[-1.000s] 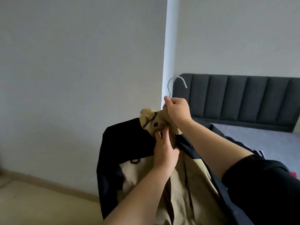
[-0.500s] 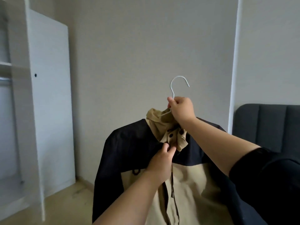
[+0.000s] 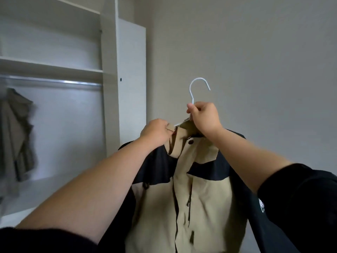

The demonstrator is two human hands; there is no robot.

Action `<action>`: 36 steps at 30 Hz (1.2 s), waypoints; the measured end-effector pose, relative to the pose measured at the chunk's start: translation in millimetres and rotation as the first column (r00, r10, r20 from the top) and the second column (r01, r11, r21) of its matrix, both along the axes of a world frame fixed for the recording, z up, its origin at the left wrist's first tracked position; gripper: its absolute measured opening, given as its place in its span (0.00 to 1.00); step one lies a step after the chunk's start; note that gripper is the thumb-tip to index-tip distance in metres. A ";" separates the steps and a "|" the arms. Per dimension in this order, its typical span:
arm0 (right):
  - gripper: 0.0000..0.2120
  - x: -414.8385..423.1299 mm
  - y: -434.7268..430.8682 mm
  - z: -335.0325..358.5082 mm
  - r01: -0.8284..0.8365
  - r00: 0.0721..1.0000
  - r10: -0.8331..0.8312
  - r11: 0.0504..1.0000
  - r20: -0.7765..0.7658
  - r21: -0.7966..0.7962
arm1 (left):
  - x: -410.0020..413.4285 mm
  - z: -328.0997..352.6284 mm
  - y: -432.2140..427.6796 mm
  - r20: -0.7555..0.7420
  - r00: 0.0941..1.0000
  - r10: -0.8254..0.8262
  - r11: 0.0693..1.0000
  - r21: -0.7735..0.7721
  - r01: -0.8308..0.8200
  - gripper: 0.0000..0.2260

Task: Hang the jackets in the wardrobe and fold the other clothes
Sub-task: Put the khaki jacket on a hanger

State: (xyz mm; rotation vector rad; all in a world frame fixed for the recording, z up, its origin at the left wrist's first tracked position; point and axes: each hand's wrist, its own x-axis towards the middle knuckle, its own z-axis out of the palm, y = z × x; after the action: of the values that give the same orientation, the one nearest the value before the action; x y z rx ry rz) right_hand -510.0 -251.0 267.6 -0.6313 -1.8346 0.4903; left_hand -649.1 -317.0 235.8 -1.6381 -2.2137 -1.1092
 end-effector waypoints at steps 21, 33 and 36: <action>0.11 -8.6 37.5 -99.5 0.273 0.888 -0.241 0.962 0.392 -0.027 | -87.9 -64.4 -3.2 -0.009 0.997 -0.080 0.994 0.075 0.081 0.10; 0.05 -89.3 169.4 -159.9 0.414 0.855 -0.411 0.908 0.316 0.059 | -179.6 -121.8 136.9 0.076 0.997 0.003 0.997 -0.071 0.002 0.17; 0.04 -114.1 190.5 -149.4 0.416 0.841 -0.388 0.909 0.377 0.007 | -203.4 -112.2 156.1 0.076 0.997 0.008 0.994 -0.112 0.000 0.16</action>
State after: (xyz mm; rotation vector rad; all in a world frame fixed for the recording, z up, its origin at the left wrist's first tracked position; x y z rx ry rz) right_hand -624.1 -60.4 118.2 -1.1997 -1.9631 0.1598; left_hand -852.5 -160.9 123.6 -1.6595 -2.3666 -1.0826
